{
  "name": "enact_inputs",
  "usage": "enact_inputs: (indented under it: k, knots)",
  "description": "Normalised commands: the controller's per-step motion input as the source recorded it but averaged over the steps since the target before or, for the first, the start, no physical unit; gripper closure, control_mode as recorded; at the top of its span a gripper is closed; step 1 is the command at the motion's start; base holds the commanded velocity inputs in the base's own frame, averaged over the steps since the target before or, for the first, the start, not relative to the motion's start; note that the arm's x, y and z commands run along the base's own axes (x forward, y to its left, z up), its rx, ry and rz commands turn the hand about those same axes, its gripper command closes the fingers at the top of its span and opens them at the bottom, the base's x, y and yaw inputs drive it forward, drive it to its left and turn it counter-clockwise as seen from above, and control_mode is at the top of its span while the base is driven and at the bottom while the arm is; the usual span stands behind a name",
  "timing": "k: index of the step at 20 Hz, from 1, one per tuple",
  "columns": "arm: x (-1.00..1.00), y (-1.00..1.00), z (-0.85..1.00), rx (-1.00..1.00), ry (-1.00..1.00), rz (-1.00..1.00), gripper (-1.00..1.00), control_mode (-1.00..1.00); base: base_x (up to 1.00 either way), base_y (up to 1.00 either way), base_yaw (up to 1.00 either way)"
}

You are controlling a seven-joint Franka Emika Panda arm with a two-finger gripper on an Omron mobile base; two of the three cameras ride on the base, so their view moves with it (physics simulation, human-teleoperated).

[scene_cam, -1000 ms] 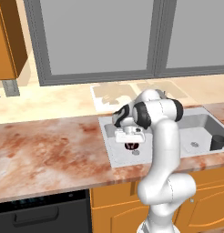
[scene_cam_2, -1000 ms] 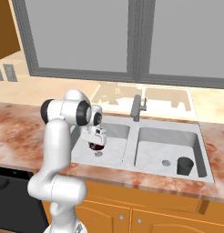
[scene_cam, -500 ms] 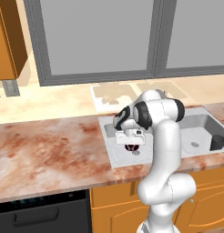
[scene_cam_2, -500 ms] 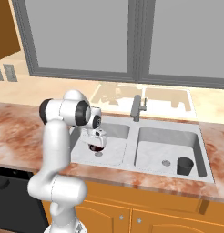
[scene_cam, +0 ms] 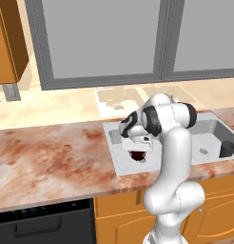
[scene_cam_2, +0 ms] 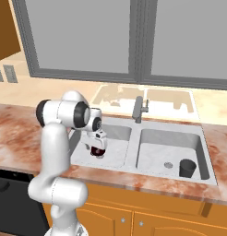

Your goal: Move any existing items from the left basin to the right basin for drying. Then move the mug from the counter to the left basin of the sink for washing.

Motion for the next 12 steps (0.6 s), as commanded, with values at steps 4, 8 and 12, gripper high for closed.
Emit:
enact_inputs:
  k: [4, 8, 12]
  knots:
    - [-0.18, 0.0, 0.32, 0.0, -0.08, 0.0, -1.0, -1.0, 0.0, 0.0, 0.0]
    - [-0.25, 0.0, 0.5, 0.0, -0.09, 0.0, -1.0, -1.0, 0.0, 0.0, 0.0]
    - [-0.23, 0.0, 0.61, 0.0, -0.08, 0.0, -1.0, -1.0, 0.0, 0.0, 0.0]
